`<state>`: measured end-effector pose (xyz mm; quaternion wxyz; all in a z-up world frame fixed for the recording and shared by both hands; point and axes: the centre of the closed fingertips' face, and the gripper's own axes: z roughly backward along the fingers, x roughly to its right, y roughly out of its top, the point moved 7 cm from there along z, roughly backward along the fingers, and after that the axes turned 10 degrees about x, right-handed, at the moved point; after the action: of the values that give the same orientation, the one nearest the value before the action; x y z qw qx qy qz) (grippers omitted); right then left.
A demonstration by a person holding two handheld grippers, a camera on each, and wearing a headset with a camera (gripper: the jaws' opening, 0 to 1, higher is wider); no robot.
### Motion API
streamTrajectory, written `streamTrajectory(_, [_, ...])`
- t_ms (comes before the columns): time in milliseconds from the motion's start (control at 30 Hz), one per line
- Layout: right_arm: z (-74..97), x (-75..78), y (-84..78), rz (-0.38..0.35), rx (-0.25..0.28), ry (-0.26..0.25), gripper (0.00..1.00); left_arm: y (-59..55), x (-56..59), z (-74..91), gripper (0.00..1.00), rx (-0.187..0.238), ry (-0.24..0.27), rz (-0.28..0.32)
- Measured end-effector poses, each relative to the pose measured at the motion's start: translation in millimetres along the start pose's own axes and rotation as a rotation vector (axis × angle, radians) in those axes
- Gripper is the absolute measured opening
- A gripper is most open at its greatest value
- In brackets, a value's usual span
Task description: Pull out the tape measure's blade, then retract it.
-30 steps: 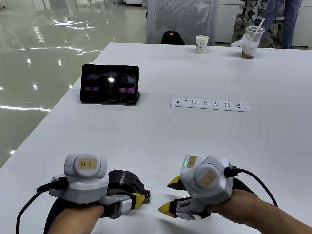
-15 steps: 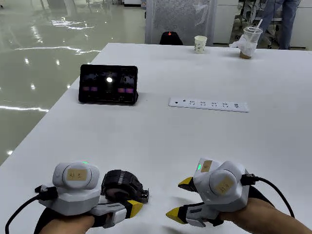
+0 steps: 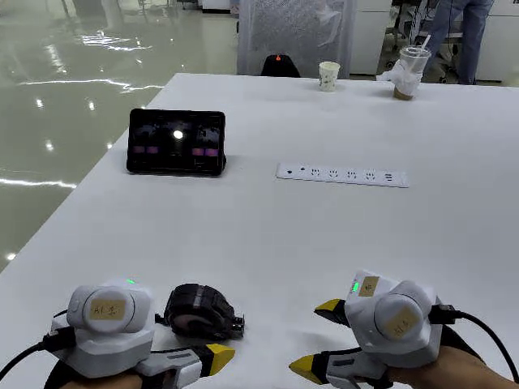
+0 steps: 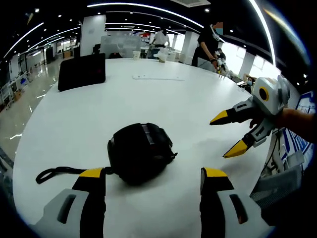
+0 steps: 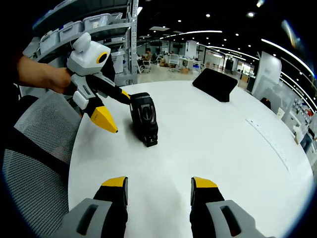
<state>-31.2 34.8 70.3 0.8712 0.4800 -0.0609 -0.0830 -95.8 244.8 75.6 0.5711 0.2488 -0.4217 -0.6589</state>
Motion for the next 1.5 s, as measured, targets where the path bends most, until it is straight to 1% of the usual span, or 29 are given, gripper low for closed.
streamTrajectory(33, [1.7,0.2,-0.5,-0.005,0.003,-0.006,0.49,-0.1,0.1,0.3,0.74,0.001,-0.004,-0.005])
streamTrajectory(133, [5.5,-0.5,-2.3,-0.015,0.008,-0.013,0.51,-2.2,-0.4,1.1,0.74,-0.014,-0.012,-0.019])
streamTrajectory(233, [9.1,-1.7,-4.3,-0.023,0.010,-0.018,0.53,-2.4,-1.1,3.3,0.75,-0.008,-0.015,-0.027])
streamTrajectory(400, [15.4,-2.6,-8.7,-0.038,0.017,-0.041,0.53,-3.8,-2.1,5.7,0.77,0.001,-0.028,-0.043])
streamTrajectory(500, [18.8,-3.7,-11.7,-0.056,0.028,-0.054,0.55,-4.5,-1.3,7.4,0.80,0.014,-0.043,-0.056])
streamTrajectory(600, [22.2,-5.0,-13.4,-0.063,0.039,-0.065,0.56,-5.4,-1.7,8.5,0.81,0.020,-0.053,-0.068])
streamTrajectory(733, [27.4,-6.9,-13.8,-0.078,0.068,-0.079,0.64,-5.5,-2.3,10.6,0.83,0.042,-0.071,-0.077])
streamTrajectory(867, [32.6,-7.1,-16.0,-0.095,0.088,-0.096,0.67,-5.2,-0.2,12.4,0.86,0.064,-0.105,-0.105])
streamTrajectory(1000, [37.1,-7.9,-18.7,-0.112,0.097,-0.109,0.69,-6.3,1.9,14.2,0.87,0.078,-0.133,-0.119])
streamTrajectory(1267, [44.1,-10.6,-18.4,-0.137,0.143,-0.142,0.78,-7.2,1.9,16.4,0.94,0.102,-0.144,-0.142])
streamTrajectory(1367, [45.2,-12.2,-18.0,-0.149,0.161,-0.149,0.81,-7.6,0.9,17.3,0.95,0.103,-0.149,-0.145])
streamTrajectory(1500, [45.6,-16.6,-19.2,-0.151,0.166,-0.148,0.83,-8.7,-0.2,18.9,0.96,0.102,-0.151,-0.153])
